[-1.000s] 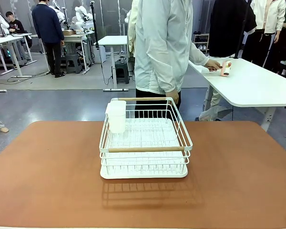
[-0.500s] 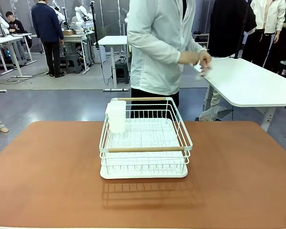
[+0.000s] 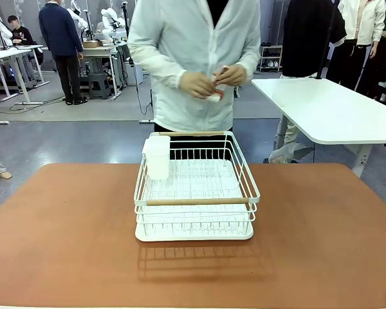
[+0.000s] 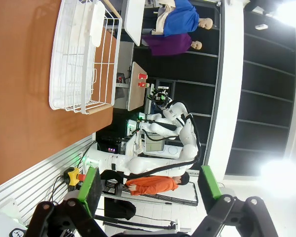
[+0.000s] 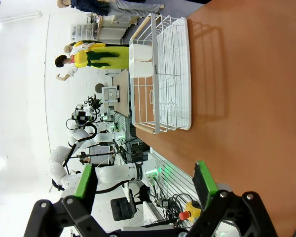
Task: Clean the table.
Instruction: Pick up the Lint Roller when the human hands it over.
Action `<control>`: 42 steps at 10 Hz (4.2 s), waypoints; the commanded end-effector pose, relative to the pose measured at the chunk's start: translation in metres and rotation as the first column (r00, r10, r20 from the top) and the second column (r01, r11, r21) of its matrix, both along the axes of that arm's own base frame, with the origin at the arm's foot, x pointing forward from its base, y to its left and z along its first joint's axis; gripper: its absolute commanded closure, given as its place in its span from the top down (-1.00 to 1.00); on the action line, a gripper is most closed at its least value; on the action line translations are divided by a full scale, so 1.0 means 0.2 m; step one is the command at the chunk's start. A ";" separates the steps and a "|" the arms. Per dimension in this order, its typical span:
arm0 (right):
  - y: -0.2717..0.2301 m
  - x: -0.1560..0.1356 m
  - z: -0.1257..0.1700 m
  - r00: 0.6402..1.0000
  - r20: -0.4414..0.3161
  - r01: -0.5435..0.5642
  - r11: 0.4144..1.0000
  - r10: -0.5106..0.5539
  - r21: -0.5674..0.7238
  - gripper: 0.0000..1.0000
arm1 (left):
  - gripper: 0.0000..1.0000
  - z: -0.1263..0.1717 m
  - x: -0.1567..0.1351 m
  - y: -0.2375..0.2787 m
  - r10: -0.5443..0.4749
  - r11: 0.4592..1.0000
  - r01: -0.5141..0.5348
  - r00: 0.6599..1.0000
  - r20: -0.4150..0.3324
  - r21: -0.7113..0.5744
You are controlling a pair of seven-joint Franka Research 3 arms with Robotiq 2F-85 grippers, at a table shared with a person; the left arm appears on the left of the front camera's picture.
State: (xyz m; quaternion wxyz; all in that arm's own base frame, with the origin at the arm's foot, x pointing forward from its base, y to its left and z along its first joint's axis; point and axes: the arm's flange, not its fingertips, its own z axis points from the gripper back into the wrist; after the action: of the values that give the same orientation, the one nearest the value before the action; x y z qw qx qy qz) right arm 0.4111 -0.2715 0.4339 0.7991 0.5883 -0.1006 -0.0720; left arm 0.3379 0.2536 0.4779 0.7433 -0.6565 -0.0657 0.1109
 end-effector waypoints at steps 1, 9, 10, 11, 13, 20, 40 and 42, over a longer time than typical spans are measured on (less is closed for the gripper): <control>0.01 -0.01 0.02 1.000 0.005 -0.005 1.000 0.005 -0.004 1.00 | 1.00 0.03 -0.02 0.00 0.005 1.000 -0.005 1.000 0.003 -0.003; 0.01 -0.01 0.02 1.000 0.005 -0.005 1.000 0.005 -0.004 1.00 | 1.00 0.03 -0.02 0.00 0.005 1.000 -0.005 1.000 0.003 -0.003; 0.01 -0.01 0.02 1.000 0.005 -0.005 1.000 0.005 -0.004 1.00 | 1.00 0.03 -0.02 0.00 0.005 1.000 -0.005 1.000 0.003 -0.003; 0.01 -0.01 0.02 1.000 0.005 -0.005 1.000 0.005 -0.004 1.00 | 1.00 0.03 -0.02 0.00 0.005 1.000 -0.005 1.000 0.003 -0.003; 0.01 -0.01 0.02 1.000 0.005 -0.005 1.000 0.005 -0.004 1.00 | 1.00 0.03 -0.02 0.00 0.005 1.000 -0.005 1.000 0.003 -0.003; 0.01 -0.01 0.02 1.000 0.005 -0.005 1.000 0.005 -0.004 1.00 | 1.00 0.03 -0.02 0.00 0.005 1.000 -0.005 1.000 0.003 -0.003; 0.01 -0.01 0.02 1.000 0.005 -0.005 1.000 0.005 -0.004 1.00 | 1.00 0.30 -0.12 -0.85 0.360 0.866 -0.303 0.930 -0.078 0.397; 0.01 -0.01 0.02 1.000 0.005 -0.005 1.000 0.005 -0.004 1.00 | 1.00 0.25 -0.10 -0.93 0.393 0.849 -0.324 0.915 -0.089 0.417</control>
State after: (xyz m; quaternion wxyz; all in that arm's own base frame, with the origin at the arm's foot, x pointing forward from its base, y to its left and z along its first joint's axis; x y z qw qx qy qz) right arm 0.4111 -0.2714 0.4341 0.7991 0.5883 -0.1007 -0.0717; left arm 0.3160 0.0787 0.5338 0.8343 -0.4600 -0.1304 0.2744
